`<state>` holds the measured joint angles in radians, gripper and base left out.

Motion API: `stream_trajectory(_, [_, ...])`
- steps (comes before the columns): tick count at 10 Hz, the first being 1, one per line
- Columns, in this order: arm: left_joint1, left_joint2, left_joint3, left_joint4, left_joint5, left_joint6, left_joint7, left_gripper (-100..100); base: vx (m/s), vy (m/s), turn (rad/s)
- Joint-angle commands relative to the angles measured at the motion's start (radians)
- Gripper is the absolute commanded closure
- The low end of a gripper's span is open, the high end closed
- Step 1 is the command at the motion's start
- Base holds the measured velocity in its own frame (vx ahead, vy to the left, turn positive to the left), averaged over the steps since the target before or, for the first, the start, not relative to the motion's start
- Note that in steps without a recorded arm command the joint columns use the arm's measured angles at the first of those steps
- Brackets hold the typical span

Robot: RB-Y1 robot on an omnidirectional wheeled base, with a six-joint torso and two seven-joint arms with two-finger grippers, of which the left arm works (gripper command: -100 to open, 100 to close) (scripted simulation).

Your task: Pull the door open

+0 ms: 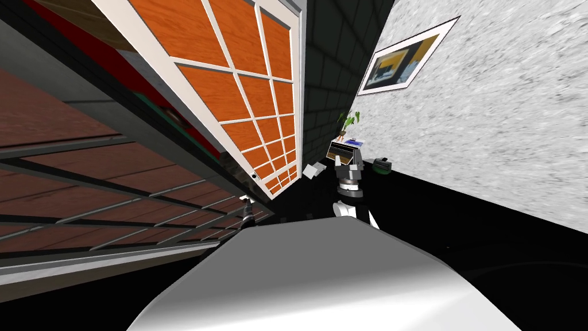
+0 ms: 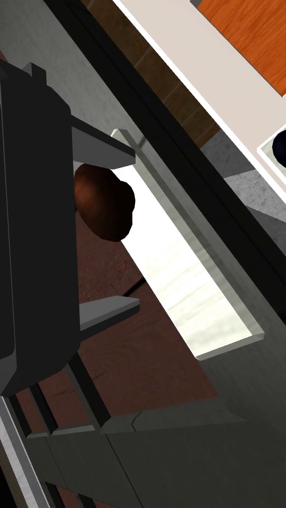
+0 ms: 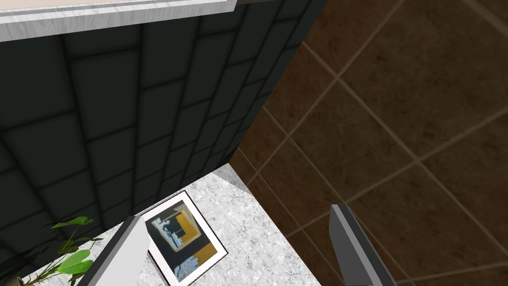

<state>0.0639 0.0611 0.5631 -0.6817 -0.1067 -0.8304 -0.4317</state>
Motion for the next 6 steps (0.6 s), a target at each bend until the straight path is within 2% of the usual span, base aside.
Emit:
stream_trajectory(1, [0.014,0.028,0.028,-0.008,0.015,0.005,0.006,100,0.009,-0.013,-0.005])
stream_trajectory(3, [0.014,0.028,0.028,0.025,0.015,0.005,0.006,100,-0.007,0.004,0.018])
stream_trajectory(4, [0.014,0.028,0.028,-0.008,0.015,0.005,0.006,100,-0.006,0.007,0.004])
stream_trajectory(6, [0.014,0.028,0.028,0.021,0.015,0.005,0.006,100,0.007,-0.009,-0.011])
